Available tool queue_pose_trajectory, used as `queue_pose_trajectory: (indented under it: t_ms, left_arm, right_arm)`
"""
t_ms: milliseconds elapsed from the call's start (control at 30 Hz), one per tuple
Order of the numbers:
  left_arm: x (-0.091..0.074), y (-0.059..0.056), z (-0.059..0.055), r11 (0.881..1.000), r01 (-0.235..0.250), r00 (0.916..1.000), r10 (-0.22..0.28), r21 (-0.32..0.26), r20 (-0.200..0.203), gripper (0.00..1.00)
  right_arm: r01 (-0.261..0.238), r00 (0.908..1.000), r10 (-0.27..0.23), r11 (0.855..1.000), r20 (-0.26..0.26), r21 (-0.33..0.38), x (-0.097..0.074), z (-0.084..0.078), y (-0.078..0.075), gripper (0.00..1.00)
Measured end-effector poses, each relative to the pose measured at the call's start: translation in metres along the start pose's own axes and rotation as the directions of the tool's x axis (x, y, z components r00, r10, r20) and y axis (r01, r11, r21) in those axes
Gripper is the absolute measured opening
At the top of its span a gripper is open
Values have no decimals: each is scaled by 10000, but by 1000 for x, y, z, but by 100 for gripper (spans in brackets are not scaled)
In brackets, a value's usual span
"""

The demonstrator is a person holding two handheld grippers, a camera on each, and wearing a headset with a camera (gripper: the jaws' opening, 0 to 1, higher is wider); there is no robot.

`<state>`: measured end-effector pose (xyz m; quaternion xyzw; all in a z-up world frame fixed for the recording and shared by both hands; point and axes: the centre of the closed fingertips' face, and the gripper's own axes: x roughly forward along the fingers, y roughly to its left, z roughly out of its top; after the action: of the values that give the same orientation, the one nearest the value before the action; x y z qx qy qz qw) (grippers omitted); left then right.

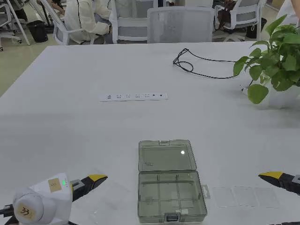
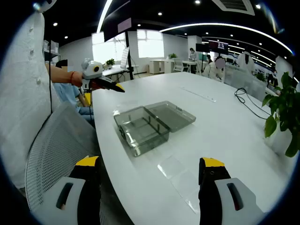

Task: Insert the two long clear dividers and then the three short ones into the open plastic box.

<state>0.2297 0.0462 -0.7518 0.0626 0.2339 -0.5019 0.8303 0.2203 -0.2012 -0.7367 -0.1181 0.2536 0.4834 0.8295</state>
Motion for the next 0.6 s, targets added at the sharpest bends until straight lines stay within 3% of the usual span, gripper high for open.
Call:
queue_pose_trajectory:
  t_ms: [600]
  left_arm:
    - [0, 1, 0, 10000, -16, 10000, 16, -10, 30, 100]
  right_arm:
    - [21, 10000, -21, 10000, 9, 7, 0, 0, 0, 86]
